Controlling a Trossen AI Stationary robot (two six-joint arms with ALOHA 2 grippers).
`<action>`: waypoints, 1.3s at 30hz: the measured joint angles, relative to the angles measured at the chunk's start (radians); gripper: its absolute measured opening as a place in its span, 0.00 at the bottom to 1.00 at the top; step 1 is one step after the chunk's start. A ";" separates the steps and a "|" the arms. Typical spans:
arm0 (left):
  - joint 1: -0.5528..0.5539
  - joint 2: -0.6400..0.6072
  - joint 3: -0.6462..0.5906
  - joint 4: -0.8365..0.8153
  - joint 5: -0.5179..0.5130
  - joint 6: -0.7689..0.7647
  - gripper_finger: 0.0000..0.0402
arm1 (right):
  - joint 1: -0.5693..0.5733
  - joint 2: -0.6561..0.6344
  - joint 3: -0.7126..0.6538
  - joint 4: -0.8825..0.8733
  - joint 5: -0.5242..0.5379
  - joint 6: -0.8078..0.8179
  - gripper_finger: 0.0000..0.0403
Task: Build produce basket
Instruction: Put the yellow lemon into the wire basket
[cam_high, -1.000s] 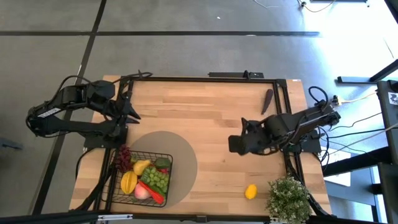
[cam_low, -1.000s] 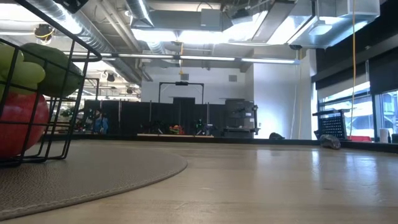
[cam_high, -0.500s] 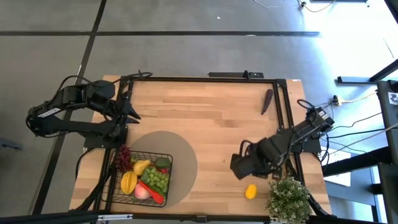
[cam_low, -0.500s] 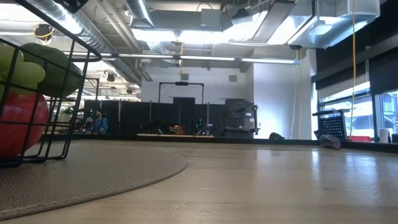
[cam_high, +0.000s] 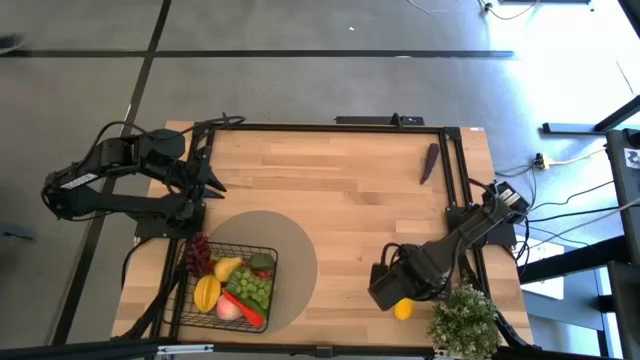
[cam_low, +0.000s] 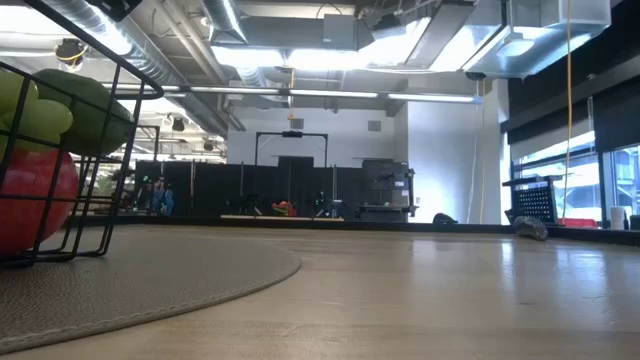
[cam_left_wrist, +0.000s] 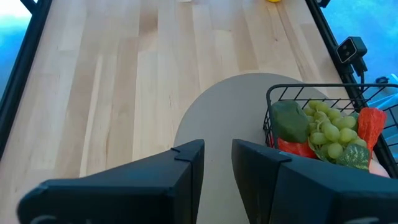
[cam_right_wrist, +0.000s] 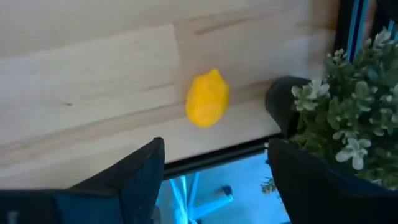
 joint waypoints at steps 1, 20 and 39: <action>0.000 0.000 0.000 0.000 0.000 0.000 0.18 | 0.000 0.004 0.000 0.004 -0.014 -0.002 0.68; 0.000 0.000 0.000 0.000 0.000 0.000 0.18 | 0.067 0.117 0.000 0.055 -0.022 -0.105 0.68; 0.000 0.000 0.000 0.000 0.000 0.000 0.18 | 0.076 0.207 -0.191 0.340 -0.150 -0.176 0.68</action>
